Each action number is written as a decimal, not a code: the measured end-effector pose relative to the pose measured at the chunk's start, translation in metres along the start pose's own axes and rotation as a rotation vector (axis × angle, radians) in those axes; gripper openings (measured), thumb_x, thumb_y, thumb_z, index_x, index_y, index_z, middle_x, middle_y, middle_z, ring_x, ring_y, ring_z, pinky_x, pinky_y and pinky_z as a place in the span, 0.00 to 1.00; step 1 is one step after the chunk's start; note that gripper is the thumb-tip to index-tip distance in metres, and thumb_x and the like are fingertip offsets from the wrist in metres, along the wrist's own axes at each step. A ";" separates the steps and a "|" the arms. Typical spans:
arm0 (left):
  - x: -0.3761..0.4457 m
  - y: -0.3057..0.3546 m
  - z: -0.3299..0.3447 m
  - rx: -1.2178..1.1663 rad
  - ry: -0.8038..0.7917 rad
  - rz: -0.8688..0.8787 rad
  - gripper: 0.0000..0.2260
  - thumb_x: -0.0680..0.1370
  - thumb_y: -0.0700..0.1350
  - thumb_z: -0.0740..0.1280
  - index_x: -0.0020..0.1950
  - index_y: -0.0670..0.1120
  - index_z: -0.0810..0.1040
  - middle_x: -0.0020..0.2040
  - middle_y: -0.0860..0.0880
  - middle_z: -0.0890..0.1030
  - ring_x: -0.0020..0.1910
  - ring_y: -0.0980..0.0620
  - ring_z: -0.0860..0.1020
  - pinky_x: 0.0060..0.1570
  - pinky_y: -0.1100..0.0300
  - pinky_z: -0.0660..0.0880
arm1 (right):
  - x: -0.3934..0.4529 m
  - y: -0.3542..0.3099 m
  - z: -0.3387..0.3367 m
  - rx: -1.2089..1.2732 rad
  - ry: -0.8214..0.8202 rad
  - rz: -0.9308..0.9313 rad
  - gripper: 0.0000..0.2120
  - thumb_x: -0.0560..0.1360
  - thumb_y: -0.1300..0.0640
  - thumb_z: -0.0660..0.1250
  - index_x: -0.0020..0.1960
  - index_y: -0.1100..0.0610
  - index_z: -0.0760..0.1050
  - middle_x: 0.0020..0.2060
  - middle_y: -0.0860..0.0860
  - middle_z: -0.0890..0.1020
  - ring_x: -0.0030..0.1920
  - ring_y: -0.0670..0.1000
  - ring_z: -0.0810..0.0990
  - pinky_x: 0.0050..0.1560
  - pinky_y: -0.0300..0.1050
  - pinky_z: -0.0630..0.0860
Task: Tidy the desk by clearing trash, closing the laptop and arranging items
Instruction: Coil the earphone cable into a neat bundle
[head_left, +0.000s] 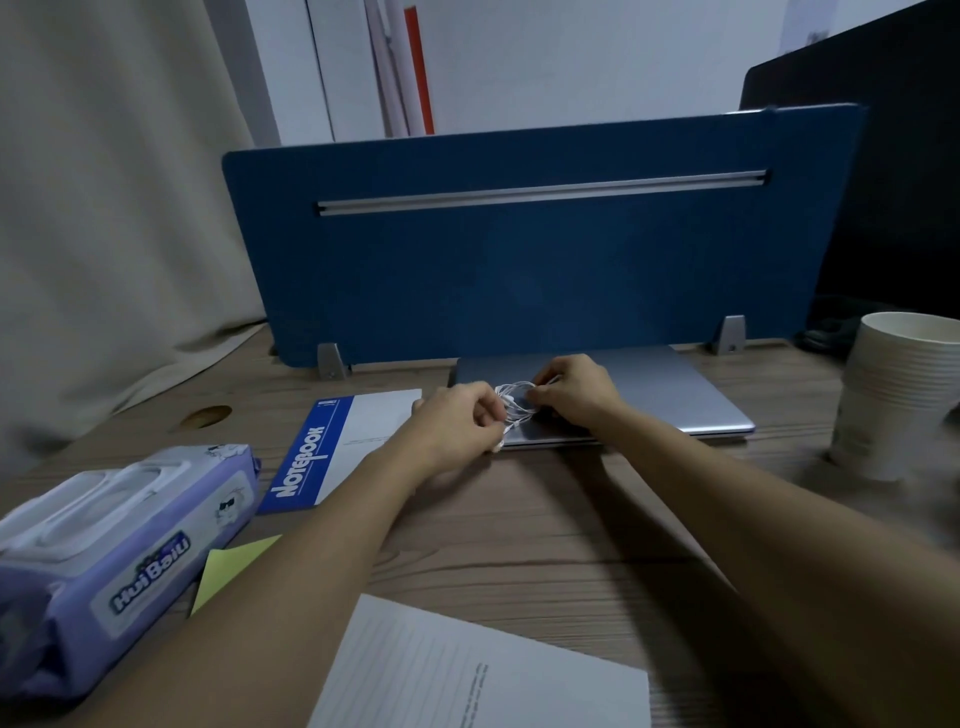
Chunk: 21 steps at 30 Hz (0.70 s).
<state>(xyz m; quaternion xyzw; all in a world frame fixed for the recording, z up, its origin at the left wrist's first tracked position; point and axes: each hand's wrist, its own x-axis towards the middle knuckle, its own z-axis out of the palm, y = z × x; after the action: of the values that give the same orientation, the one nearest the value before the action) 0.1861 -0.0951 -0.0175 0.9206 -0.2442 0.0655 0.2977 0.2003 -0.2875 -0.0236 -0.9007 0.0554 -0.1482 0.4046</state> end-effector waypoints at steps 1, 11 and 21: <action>0.002 0.002 -0.002 0.035 -0.005 0.008 0.01 0.73 0.49 0.67 0.43 0.55 0.78 0.36 0.60 0.81 0.42 0.58 0.78 0.58 0.46 0.73 | 0.000 0.001 0.000 0.000 0.001 0.000 0.06 0.68 0.53 0.75 0.42 0.55 0.82 0.38 0.52 0.84 0.36 0.50 0.78 0.38 0.41 0.74; 0.004 0.014 0.000 0.150 -0.103 -0.007 0.04 0.70 0.51 0.69 0.39 0.52 0.79 0.34 0.58 0.82 0.41 0.57 0.79 0.48 0.53 0.78 | 0.001 0.001 0.001 -0.031 0.001 -0.016 0.06 0.69 0.52 0.74 0.43 0.54 0.81 0.39 0.51 0.83 0.39 0.50 0.79 0.40 0.40 0.72; 0.019 0.007 -0.008 0.279 -0.164 0.069 0.04 0.73 0.51 0.65 0.42 0.52 0.77 0.40 0.56 0.81 0.42 0.54 0.78 0.46 0.49 0.78 | 0.001 0.003 0.000 -0.036 -0.018 -0.027 0.07 0.68 0.50 0.75 0.38 0.51 0.80 0.35 0.49 0.82 0.37 0.49 0.78 0.40 0.40 0.73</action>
<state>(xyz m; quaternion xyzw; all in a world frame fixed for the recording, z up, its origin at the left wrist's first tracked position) 0.1994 -0.1030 -0.0025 0.9463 -0.2878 0.0337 0.1435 0.2013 -0.2894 -0.0258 -0.9099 0.0422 -0.1444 0.3866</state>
